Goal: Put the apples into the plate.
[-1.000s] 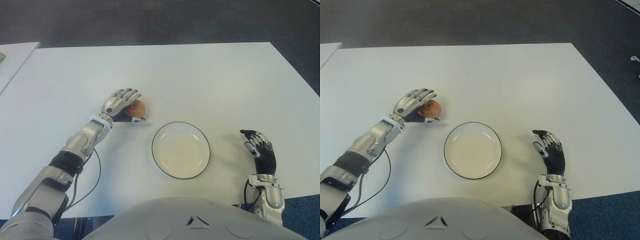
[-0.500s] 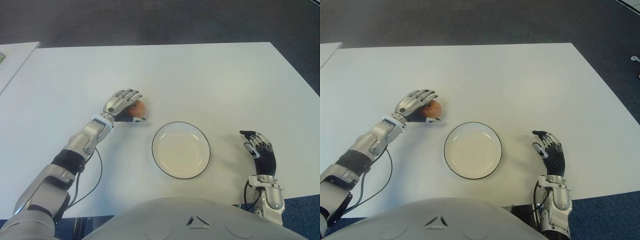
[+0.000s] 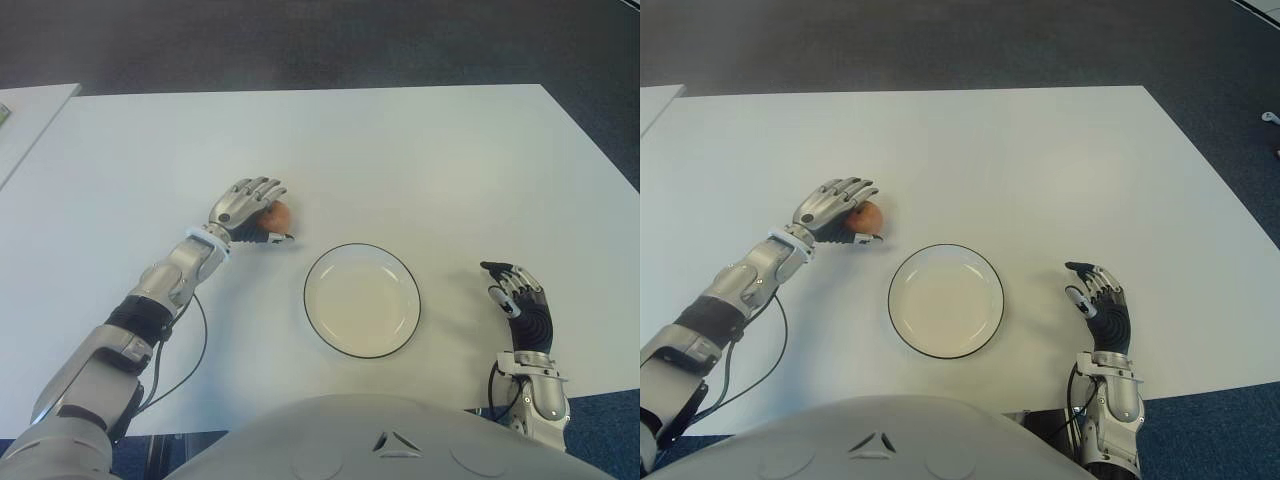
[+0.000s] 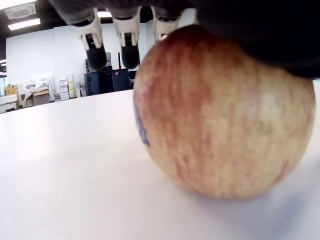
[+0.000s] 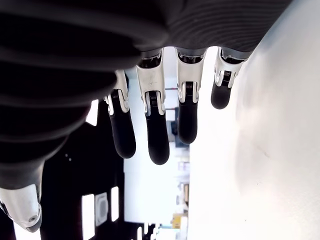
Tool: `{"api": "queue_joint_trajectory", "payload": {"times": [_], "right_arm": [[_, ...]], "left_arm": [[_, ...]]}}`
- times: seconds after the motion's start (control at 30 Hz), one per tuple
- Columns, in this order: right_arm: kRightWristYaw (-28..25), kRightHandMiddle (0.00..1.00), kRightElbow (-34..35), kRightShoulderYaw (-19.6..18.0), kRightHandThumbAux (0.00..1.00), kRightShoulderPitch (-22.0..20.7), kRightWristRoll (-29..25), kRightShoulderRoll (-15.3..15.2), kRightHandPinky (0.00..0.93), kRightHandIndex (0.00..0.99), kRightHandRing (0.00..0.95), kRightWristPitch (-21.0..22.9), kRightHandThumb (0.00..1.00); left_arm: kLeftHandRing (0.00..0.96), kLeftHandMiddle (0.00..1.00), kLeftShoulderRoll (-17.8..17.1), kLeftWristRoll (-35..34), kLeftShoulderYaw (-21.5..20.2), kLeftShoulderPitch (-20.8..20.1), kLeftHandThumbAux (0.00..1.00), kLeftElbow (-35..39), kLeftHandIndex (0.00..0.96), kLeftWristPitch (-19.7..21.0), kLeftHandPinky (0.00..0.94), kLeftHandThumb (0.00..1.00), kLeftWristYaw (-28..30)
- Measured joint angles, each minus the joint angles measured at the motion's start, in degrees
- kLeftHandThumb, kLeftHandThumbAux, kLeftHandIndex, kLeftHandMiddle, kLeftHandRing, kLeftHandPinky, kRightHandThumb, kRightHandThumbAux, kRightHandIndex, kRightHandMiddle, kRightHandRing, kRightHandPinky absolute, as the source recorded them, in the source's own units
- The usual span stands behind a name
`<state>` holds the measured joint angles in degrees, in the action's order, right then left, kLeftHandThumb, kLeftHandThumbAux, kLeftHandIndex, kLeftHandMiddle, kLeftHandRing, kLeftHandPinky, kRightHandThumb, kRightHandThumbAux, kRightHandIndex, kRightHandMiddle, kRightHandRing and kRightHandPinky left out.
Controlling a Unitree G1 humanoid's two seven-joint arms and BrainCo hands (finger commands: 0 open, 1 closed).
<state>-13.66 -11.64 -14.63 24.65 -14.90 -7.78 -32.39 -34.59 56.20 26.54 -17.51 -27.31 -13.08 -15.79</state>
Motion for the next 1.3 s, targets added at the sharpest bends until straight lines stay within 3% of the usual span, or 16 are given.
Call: {"api": "queue_joint_trajectory", "payload": {"times": [0.43, 0.47, 0.53, 0.57, 0.6, 0.67, 0.77, 0.97, 1.3], "right_arm": [[0.18, 0.377, 0.82, 0.04, 0.586, 0.96, -0.07, 0.34, 0.103, 0.388, 0.242, 0.01, 0.262], [0.19, 0.374, 0.88, 0.01, 0.586, 1.06, -0.13, 0.35, 0.103, 0.389, 0.239, 0.01, 0.261], [0.19, 0.372, 0.98, -0.07, 0.587, 1.28, -0.18, 0.37, 0.103, 0.39, 0.237, 0.03, 0.258], [0.19, 0.368, 1.04, -0.12, 0.588, 1.39, -0.24, 0.38, 0.104, 0.39, 0.233, 0.06, 0.257], [0.18, 0.367, 1.1, -0.17, 0.589, 1.55, -0.31, 0.38, 0.105, 0.39, 0.232, 0.07, 0.256], [0.17, 0.362, 1.22, -0.28, 0.592, 1.76, -0.46, 0.34, 0.109, 0.391, 0.228, 0.14, 0.256], [0.16, 0.363, 1.32, -0.58, 0.601, 2.09, -0.92, 0.29, 0.111, 0.394, 0.229, 0.27, 0.26], [0.16, 0.384, 1.23, -1.74, 0.618, 2.21, -1.4, 0.27, 0.123, 0.403, 0.249, 0.49, 0.267], [-0.35, 0.397, 0.56, -3.25, 0.644, 1.9, -3.15, -0.06, 0.12, 0.398, 0.258, 0.83, 0.241]], "left_arm": [[0.0, 0.0, 2.17, -1.49, 1.94, -4.42, 0.249, -7.05, 0.035, -1.8, 0.028, 0.294, 0.3], [0.066, 0.06, 2.51, -1.66, 2.11, -4.7, 0.272, -7.93, 0.11, -1.81, 0.117, 0.323, 0.25], [0.125, 0.114, 3.21, -1.69, 2.64, -5.41, 0.291, -9.53, 0.176, -1.98, 0.195, 0.349, -0.63], [0.279, 0.265, 3.56, -1.69, 2.93, -5.75, 0.339, -10.37, 0.275, -2.07, 0.342, 0.411, -1.34], [0.335, 0.319, 4.03, -1.65, 3.39, -6.33, 0.357, -11.7, 0.31, -2.31, 0.395, 0.434, -2.65], [0.507, 0.495, 5.08, -1.49, 4.27, -7.44, 0.551, -14.79, 0.385, -2.66, 0.556, 0.598, -6.19], [0.663, 0.651, 6.43, -0.15, 6.33, -9.08, 0.644, -19.24, 0.425, -2.64, 0.7, 0.684, -12.19], [0.78, 0.783, 7.81, 0.91, 9.29, -10.97, 0.688, -24.47, 0.442, -2.5, 0.819, 0.731, -18.48], [0.83, 0.828, 8.75, -3.3, 9.52, -11.55, 0.696, -26.74, 0.443, -3.59, 0.823, 0.743, -18.86]]}}
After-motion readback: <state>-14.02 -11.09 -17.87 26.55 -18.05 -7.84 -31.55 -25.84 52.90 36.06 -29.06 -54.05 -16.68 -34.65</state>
